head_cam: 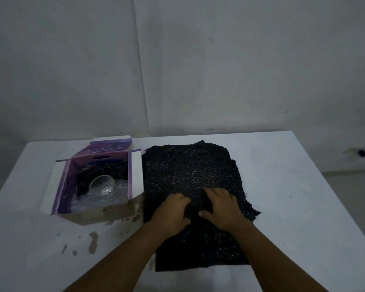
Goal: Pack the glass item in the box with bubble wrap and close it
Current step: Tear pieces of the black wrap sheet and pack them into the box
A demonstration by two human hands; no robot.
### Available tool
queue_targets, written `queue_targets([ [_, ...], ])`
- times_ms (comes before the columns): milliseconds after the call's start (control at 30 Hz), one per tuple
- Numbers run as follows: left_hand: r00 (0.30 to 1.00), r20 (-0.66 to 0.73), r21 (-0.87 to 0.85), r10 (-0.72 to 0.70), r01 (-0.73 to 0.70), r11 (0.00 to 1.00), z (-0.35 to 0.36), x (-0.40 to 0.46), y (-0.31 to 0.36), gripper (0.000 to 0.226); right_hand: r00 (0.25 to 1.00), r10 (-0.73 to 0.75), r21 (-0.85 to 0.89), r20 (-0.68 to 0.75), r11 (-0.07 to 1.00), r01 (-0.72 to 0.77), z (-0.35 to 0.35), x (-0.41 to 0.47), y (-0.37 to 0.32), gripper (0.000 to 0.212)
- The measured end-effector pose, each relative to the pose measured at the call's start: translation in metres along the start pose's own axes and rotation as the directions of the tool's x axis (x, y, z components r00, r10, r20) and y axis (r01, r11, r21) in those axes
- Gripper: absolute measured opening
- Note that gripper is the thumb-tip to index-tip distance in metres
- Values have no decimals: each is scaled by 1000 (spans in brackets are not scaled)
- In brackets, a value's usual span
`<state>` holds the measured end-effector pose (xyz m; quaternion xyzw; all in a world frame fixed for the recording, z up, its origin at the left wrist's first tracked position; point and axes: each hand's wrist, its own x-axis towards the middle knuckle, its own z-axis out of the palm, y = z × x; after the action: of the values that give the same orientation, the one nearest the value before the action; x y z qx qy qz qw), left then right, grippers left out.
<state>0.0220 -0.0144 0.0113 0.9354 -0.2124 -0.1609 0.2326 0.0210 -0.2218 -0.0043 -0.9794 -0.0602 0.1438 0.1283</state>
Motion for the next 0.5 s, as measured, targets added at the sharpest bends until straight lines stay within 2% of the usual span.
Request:
queue_targets([
  [33, 999, 47, 19, -19, 18, 1000, 8, 0, 0, 72, 998, 4, -53, 57, 999, -1, 2, 0, 3, 88],
  [100, 995, 81, 47, -51, 47, 998, 21, 1, 1, 85, 997, 5, -126, 75, 992, 5, 5, -1, 5, 82],
  [233, 994, -103, 191, -41, 61, 980, 28, 7, 3, 97, 996, -81, -155, -47, 985, 73, 17, -2, 6, 37],
  [300, 988, -142, 285, -59, 98, 954, 26, 15, 2, 108, 986, -135, -153, -100, 981, 119, 22, -5, 6, 15],
  [400, 987, -52, 315, -154, 162, 935, 22, 27, -3, 114, 979, -188, -130, -76, 976, 177, 24, -11, 5, 15],
  [500, 981, 0, 263, -195, 188, 946, 20, 33, -4, 96, 969, -197, -29, -148, 980, 195, 22, -10, 4, 18],
])
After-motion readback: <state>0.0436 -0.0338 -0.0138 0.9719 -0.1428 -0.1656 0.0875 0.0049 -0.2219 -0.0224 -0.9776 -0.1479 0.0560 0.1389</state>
